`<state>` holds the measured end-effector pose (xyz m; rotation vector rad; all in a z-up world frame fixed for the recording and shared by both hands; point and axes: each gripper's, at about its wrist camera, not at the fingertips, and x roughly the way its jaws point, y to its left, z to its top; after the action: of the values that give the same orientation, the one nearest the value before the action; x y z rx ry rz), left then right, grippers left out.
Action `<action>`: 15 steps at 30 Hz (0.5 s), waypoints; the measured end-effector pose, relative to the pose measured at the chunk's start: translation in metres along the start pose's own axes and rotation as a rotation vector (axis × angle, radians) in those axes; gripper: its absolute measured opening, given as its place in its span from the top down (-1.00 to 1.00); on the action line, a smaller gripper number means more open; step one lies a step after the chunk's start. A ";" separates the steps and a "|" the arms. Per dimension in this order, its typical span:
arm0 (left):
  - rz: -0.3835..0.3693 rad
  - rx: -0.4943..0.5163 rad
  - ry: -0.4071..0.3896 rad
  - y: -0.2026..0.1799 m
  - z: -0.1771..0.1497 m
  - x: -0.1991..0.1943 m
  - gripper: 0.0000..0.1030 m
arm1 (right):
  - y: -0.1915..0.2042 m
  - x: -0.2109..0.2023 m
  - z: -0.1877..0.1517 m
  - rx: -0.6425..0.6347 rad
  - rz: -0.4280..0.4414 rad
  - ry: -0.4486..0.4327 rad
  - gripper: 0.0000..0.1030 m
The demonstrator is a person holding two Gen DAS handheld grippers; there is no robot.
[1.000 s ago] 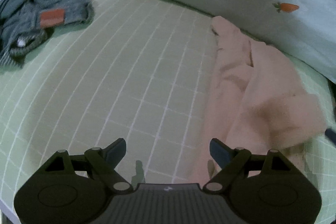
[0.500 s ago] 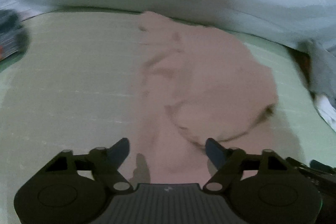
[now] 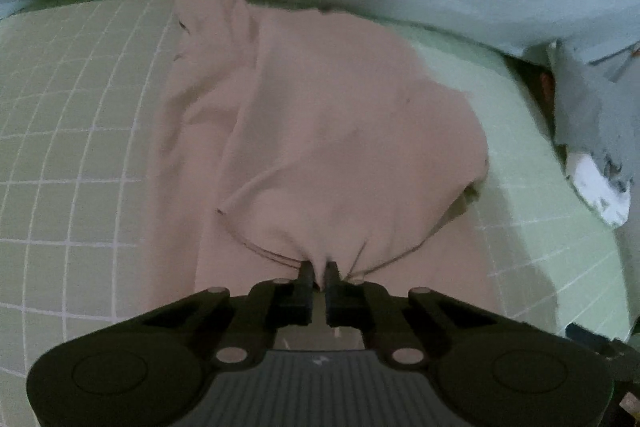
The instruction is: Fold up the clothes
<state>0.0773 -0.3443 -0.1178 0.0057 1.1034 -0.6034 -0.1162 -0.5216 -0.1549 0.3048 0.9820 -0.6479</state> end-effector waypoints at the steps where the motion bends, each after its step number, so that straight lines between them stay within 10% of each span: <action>1: 0.001 0.003 -0.016 0.001 0.001 -0.003 0.91 | 0.000 0.001 0.001 0.009 0.003 0.003 -0.84; 15: 0.168 -0.118 -0.517 0.078 0.096 -0.118 0.91 | 0.033 0.013 0.032 0.012 0.058 -0.013 -0.84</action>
<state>0.1570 -0.2534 0.0040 -0.1508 0.6259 -0.3580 -0.0689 -0.5176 -0.1501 0.3381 0.9538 -0.6027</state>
